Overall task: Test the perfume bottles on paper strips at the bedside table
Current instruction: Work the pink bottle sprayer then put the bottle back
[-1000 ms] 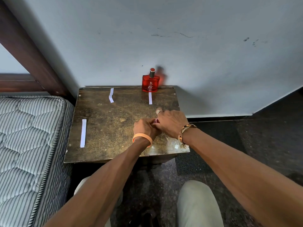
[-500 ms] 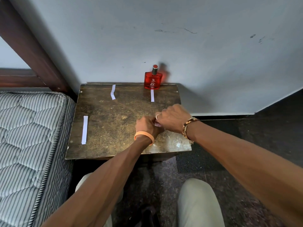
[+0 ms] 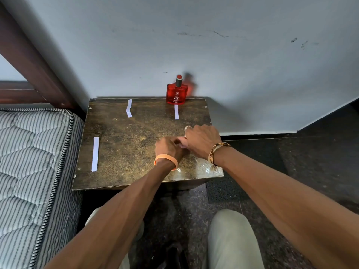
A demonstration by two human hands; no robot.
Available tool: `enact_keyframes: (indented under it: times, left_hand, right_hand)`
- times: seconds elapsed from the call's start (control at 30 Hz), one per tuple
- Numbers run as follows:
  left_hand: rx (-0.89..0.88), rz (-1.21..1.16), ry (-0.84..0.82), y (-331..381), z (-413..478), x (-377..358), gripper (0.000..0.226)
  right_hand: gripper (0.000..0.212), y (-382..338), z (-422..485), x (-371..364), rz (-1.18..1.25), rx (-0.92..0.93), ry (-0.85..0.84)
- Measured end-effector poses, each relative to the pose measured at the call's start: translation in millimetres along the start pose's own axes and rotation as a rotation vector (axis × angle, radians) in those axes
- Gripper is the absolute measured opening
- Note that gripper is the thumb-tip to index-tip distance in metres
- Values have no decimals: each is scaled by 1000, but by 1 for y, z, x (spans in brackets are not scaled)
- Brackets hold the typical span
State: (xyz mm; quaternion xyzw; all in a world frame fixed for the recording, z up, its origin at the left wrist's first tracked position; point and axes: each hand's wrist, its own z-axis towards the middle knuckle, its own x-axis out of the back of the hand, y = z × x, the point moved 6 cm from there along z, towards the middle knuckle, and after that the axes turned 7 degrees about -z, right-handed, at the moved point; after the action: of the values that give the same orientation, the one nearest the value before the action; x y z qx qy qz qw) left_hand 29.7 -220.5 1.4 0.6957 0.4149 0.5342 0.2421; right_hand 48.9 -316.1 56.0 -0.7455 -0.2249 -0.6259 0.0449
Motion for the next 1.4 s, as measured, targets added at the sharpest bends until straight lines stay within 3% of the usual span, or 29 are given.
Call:
enact_keyframes:
  times: [0.23, 0.33, 0.43, 0.57, 0.8, 0.97, 1.2, 1.4]
  left_hand:
    - [-82, 6, -8, 7, -3, -1, 27]
    - [-81, 13, -2, 9, -4, 1, 23]
    - [-61, 15, -2, 8, -4, 1, 14]
    - [-56, -6, 5, 7, -4, 1, 17]
    - [-55, -13, 3, 5, -4, 2, 14]
    - [-54, 12, 21, 8, -5, 4, 13]
    - [-43, 37, 0, 6, -2, 1, 20]
    - [-81, 27, 14, 6, -4, 4, 8]
  right_hand:
    - [44, 4, -7, -4, -58, 26, 4]
    - [41, 6, -5, -2, 29, -39, 17]
    - [34, -3, -5, -1, -16, 58, 59]
    - [31, -1, 0, -5, 140, -38, -9]
    - [26, -5, -1, -1, 93, 29, -14]
    - [23, -2, 0, 1, 211, -70, -16]
    - [31, -1, -1, -4, 156, -34, 21]
    - [29, -1, -1, 1, 107, 20, 49]
